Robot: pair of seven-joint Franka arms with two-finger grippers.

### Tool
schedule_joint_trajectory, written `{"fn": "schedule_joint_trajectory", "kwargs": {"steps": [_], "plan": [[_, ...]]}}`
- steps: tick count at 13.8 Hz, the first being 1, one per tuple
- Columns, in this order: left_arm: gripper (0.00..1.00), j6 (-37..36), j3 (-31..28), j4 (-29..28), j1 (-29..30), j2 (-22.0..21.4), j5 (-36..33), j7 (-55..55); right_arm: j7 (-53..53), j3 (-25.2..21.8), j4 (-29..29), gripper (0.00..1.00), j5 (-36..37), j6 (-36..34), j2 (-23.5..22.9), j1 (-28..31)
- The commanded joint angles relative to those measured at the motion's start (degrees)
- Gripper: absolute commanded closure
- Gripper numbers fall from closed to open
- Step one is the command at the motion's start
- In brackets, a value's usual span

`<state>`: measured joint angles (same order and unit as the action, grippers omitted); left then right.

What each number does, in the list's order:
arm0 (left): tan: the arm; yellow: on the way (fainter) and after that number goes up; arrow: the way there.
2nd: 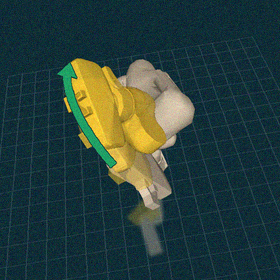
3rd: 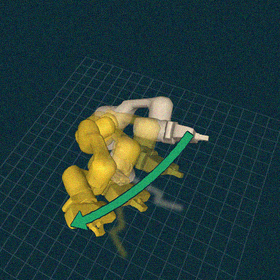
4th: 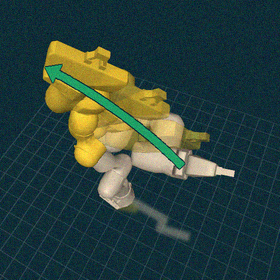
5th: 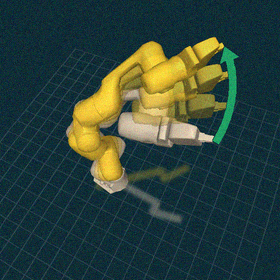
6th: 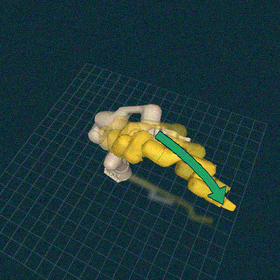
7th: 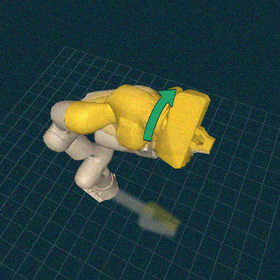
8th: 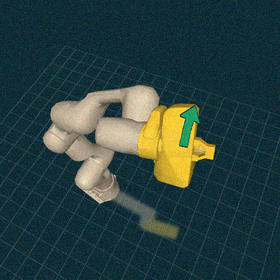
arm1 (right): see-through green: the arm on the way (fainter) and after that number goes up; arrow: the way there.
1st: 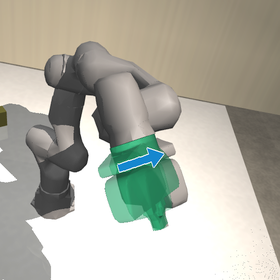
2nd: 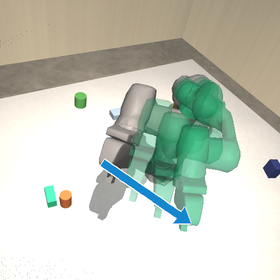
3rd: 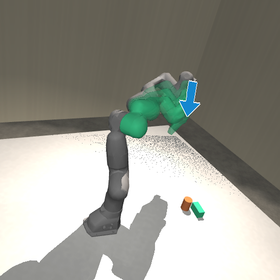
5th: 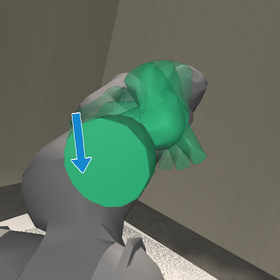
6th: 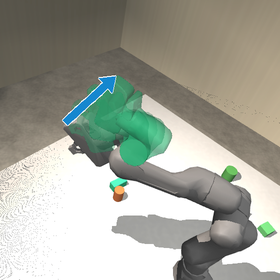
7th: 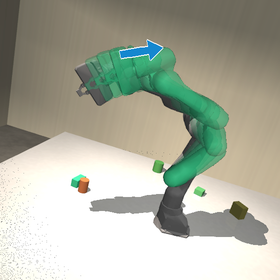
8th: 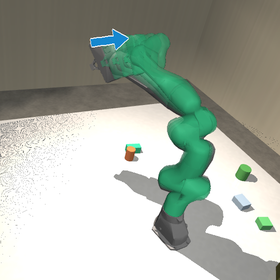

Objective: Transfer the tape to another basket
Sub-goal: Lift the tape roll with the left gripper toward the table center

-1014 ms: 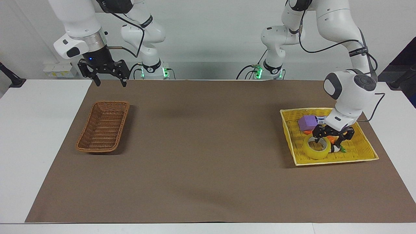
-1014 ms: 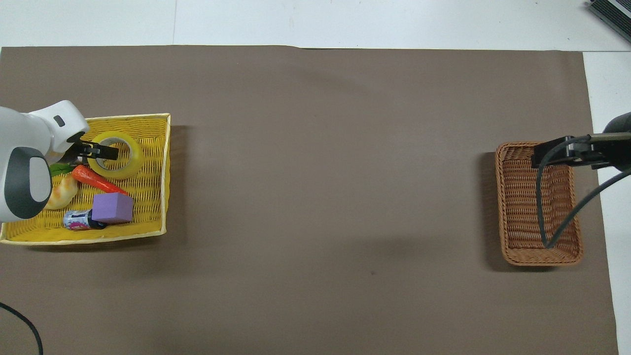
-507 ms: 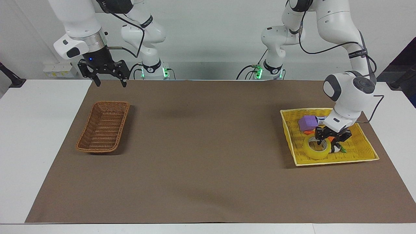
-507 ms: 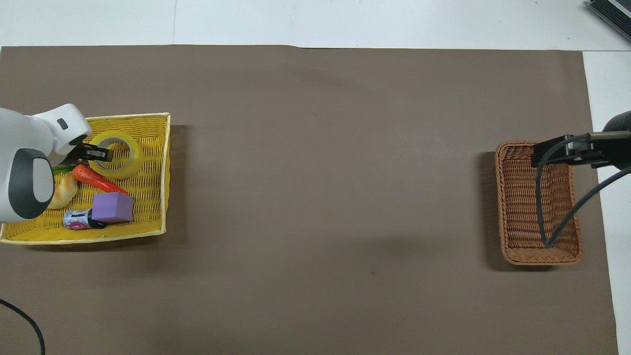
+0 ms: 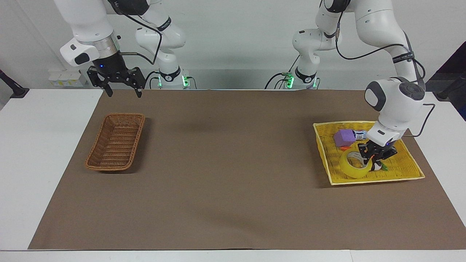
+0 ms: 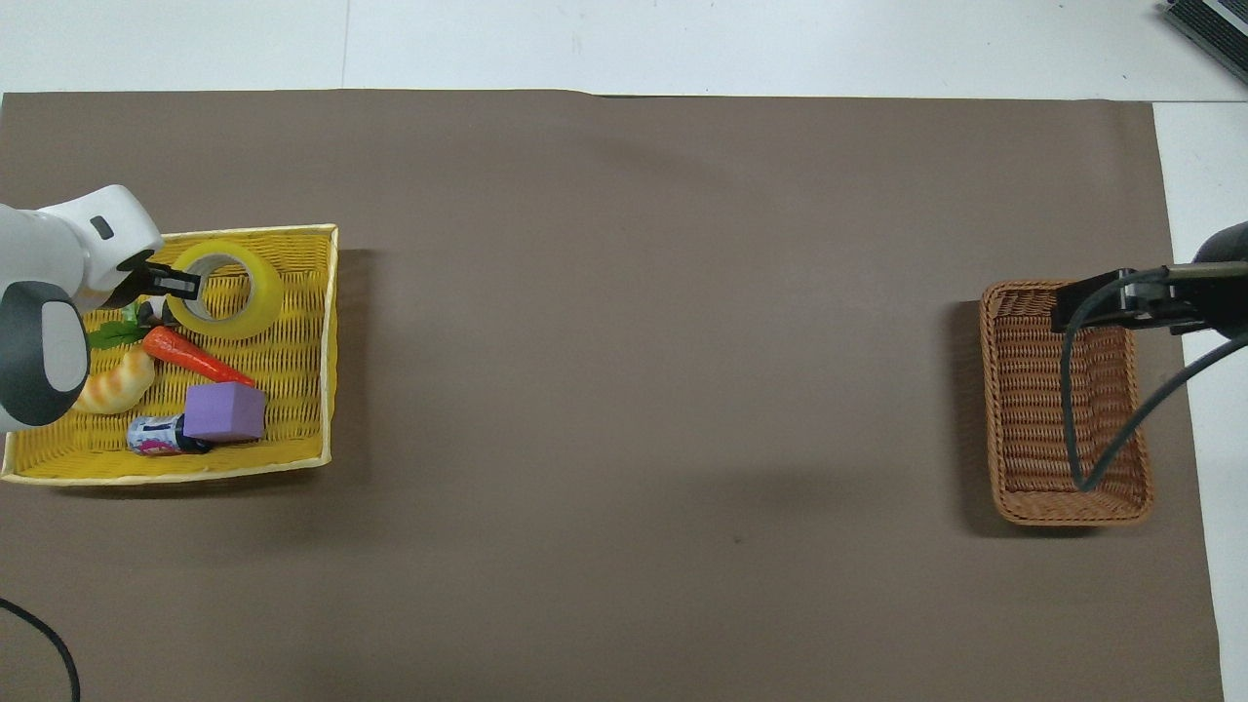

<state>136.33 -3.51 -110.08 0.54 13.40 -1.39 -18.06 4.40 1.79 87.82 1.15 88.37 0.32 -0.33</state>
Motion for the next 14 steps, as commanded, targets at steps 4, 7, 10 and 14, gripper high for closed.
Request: {"fn": "schedule_joint_trajectory", "kwargs": {"steps": [4,7,10,14], "plan": [[1.0,-3.7,1.0,0.7,-2.1,-5.6,3.0,-0.7,-1.8,0.1,-0.4,0.0,-1.1,-0.4,0.1,0.6],[1.0,-7.3,0.9,0.7,-5.4,-7.6,9.2,0.5,-2.3,0.1,-0.4,0.0,-0.8,-0.5,0.1,0.6],[1.0,-8.1,0.8,0.0,-11.8,-8.4,9.3,10.9,-1.8,-1.1,-0.3,0.0,-1.1,-1.0,0.1,1.7],[1.0,-9.1,0.9,0.0,-18.1,-8.8,9.4,20.0,-2.0,-0.9,-0.3,0.0,-1.1,-1.1,0.1,1.6]]}}
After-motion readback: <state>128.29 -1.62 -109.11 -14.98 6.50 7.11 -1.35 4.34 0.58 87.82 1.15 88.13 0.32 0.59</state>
